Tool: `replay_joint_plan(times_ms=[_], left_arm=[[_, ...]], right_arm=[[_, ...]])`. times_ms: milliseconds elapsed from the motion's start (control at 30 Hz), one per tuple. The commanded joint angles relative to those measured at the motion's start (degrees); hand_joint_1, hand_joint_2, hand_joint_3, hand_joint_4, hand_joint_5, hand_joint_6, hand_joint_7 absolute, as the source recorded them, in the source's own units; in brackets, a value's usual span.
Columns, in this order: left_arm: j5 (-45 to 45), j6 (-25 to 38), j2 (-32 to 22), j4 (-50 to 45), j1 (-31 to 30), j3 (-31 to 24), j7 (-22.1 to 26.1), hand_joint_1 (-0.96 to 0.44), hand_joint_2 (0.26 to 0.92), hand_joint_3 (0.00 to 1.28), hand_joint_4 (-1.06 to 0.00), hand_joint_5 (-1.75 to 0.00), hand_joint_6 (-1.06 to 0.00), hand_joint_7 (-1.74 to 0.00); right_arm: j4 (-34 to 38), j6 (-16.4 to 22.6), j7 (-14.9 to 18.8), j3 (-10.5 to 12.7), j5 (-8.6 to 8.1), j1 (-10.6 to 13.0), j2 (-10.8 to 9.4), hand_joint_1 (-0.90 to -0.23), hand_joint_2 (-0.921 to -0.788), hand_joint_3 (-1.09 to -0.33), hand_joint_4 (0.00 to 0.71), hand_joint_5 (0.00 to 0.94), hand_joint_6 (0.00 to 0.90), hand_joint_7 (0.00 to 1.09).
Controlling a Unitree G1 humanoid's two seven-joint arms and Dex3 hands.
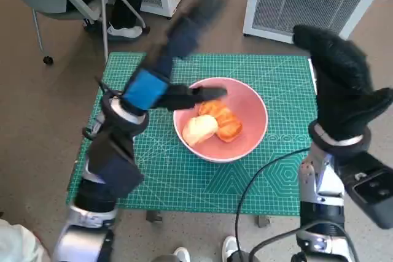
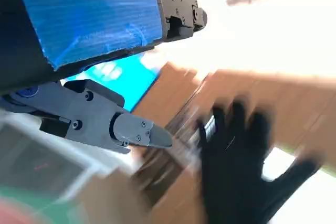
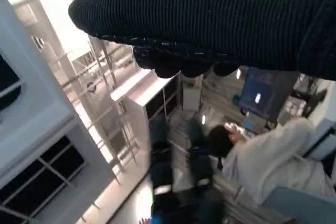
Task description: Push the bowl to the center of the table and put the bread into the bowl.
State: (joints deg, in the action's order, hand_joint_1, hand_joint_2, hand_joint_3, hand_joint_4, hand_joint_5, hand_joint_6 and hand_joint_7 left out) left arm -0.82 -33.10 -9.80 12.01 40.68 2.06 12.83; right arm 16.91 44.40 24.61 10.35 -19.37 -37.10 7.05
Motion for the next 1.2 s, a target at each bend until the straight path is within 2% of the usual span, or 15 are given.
replay_joint_plan(times_ms=[33,400,733,1200], left_arm=[[1.88,-0.77,2.21,0.02,-2.23,-1.45,-2.17,-0.49,0.921,0.35,-0.07,-0.02,-0.18,-0.05],[0.39,-3.4,5.29,0.61,-3.47,-2.33,-6.86,-0.56,0.921,0.43,-0.17,-0.04,-0.23,-0.06],[1.64,-4.02,5.39,0.75,-4.0,-2.0,-5.67,-0.6,0.921,0.45,-0.18,-0.02,-0.24,-0.05],[2.5,-4.02,5.23,0.81,-4.53,-2.29,-4.48,-0.61,0.921,0.45,-0.18,-0.01,-0.24,-0.04]], right_arm=[[1.87,1.27,-0.49,0.09,1.95,-1.4,1.07,-0.553,-0.921,-0.814,0.038,0.485,-0.001,0.61],[5.23,2.73,0.02,-0.37,2.04,-4.15,2.22,-0.538,-0.921,-0.828,0.109,0.339,-0.001,0.61],[5.61,1.07,-0.49,-0.89,1.77,-5.37,1.91,-0.531,-0.921,-0.838,0.149,0.273,-0.001,0.64],[6.47,0.35,-0.19,-1.02,1.43,-6.28,1.68,-0.534,-0.921,-0.838,0.163,0.247,-0.001,0.64]])
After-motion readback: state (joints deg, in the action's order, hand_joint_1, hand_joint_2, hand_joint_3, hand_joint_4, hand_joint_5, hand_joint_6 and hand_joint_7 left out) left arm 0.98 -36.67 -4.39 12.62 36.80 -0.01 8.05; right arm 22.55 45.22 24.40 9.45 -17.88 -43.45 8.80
